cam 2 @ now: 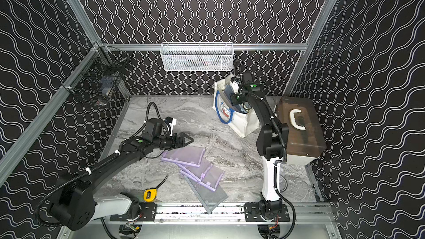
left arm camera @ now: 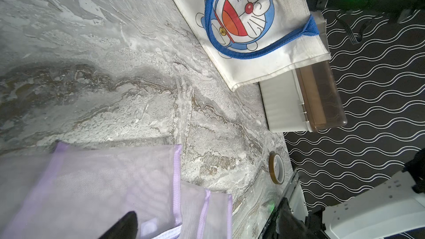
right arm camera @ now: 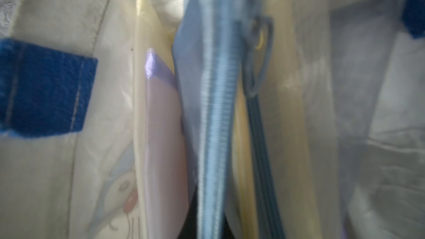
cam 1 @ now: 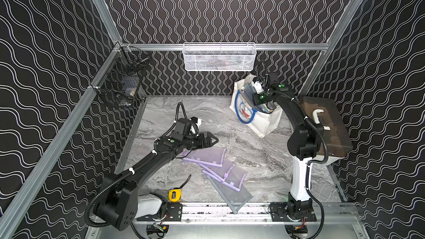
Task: Put the pencil pouch into the canvas bag
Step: Place the pencil pouch in the canvas bag, then pick up the pencil pouch.
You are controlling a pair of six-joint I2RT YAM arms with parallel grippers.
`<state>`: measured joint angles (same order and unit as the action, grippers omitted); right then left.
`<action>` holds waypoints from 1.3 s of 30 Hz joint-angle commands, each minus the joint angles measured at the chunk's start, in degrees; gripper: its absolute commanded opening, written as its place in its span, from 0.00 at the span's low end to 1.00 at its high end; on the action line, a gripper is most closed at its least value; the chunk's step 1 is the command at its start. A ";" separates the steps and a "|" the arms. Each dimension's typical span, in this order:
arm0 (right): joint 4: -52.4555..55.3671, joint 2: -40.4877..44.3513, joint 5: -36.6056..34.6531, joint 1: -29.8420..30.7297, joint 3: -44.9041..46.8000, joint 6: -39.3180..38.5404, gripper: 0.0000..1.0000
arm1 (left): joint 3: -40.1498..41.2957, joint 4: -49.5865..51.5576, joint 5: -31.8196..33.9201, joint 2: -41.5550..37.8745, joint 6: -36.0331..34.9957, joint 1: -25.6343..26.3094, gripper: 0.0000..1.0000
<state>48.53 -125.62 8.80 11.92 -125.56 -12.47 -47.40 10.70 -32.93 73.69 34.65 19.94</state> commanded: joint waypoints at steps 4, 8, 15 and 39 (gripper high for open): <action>2.29 -2.89 -0.07 1.23 -5.06 -0.19 0.13 | -0.94 0.17 0.02 -0.36 -0.82 -0.10 0.99; 2.27 -1.58 -2.04 1.36 -4.46 1.44 0.32 | -1.16 1.07 0.52 -0.85 -1.01 -0.08 0.99; 3.56 3.21 -8.09 1.39 -5.53 7.46 0.54 | -2.13 3.15 1.84 -1.05 -1.28 -0.08 0.99; -13.29 13.20 17.11 26.73 36.23 32.09 0.74 | 17.44 0.40 5.32 -3.86 13.26 -6.76 0.94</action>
<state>39.88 -110.17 21.52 38.52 -87.92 18.52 -30.92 16.16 -25.67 69.67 44.71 13.45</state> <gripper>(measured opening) 0.742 0.940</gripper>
